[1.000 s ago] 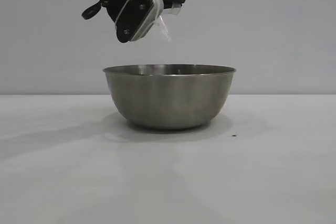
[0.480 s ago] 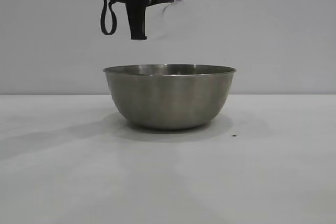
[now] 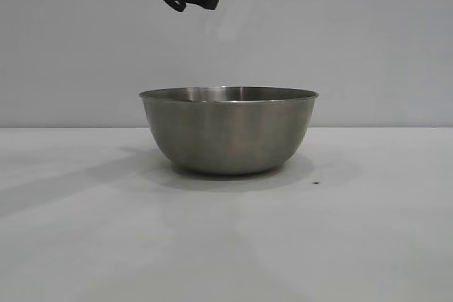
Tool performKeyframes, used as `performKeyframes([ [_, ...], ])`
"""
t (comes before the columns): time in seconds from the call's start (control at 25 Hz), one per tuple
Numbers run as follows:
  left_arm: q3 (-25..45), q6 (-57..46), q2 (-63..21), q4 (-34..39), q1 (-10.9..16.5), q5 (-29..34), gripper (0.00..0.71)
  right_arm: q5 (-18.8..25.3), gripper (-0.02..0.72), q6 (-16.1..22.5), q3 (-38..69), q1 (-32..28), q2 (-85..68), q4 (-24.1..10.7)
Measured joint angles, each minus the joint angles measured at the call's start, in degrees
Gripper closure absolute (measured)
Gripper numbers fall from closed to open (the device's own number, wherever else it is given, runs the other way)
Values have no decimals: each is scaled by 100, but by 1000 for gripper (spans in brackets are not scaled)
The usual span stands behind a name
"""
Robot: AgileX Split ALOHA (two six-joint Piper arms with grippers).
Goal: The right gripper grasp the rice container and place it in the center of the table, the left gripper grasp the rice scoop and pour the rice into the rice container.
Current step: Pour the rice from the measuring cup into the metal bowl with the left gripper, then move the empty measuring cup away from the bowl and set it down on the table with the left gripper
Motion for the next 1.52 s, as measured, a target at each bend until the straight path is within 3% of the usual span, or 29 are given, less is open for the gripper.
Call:
performKeyframes([
  [0.28,691,388,-71,-1719,21,-6,710,0,376,0,0,0,0,0],
  [0.44,1339,417,-270,-2234,266,-340,710,0,376,0,0,0,0,0],
  [0.64,1926,67,-477,-2370,686,-525,710,0,376,0,0,0,0,0],
  [0.76,2275,-25,-477,-2360,795,-737,710,0,376,0,0,0,0,0],
  [1.2,2779,-304,-425,-2355,809,-995,710,0,376,0,0,0,0,0],
  [1.52,2779,-544,173,-2366,809,-1382,710,0,376,0,0,0,0,0],
])
